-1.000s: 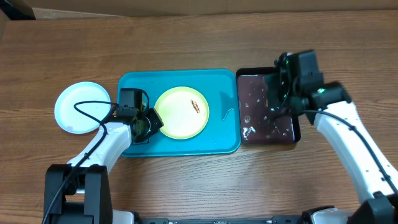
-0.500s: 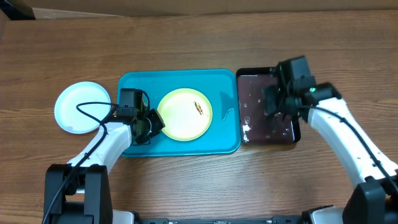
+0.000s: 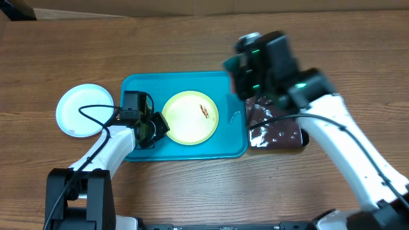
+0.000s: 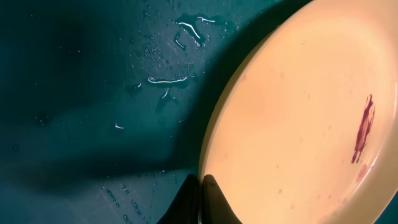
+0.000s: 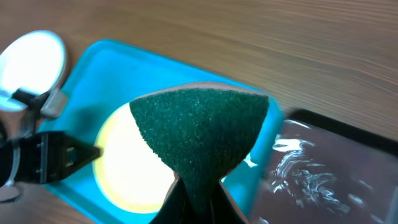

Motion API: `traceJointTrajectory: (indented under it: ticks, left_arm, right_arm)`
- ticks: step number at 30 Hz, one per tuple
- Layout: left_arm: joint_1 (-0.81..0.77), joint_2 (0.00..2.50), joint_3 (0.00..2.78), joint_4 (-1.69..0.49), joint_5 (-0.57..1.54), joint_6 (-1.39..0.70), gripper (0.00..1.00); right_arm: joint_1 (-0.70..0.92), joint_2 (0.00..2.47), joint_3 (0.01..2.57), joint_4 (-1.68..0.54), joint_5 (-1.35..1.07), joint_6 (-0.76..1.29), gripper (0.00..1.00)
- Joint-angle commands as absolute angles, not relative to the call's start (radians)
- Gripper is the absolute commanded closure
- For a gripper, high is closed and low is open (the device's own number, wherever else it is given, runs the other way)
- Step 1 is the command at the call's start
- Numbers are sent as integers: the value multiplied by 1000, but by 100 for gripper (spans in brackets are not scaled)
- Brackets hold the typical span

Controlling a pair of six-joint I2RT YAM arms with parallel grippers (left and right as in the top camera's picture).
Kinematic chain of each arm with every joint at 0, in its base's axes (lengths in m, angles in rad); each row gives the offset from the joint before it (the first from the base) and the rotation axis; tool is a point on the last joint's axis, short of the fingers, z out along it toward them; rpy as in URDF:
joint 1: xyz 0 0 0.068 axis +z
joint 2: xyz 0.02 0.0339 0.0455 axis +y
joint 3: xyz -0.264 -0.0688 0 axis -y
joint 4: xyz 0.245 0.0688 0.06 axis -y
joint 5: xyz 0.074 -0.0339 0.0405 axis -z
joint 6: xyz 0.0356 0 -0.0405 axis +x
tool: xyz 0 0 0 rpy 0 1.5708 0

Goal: Clean dirty plates on tray and stack at the side
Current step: 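Lift the sponge and move it onto the yellow plate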

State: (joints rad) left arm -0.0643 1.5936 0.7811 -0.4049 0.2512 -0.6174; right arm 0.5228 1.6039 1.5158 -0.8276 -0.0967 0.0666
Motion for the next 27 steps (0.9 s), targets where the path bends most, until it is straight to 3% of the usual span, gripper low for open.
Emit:
traceJointTrajectory:
  ticks: [1, 13, 27]
  left_arm:
    - [-72, 1601, 791, -412, 263, -605, 96]
    - [-72, 1601, 791, -414, 262, -605, 96]
    - [-72, 1601, 791, -415, 262, -605, 96]
  right_arm:
    - [629, 1713, 1531, -803, 48, 56, 96]
    - [876, 2008, 1532, -713, 666, -9, 96]
    - [884, 2095, 1532, -618, 627, -1, 96]
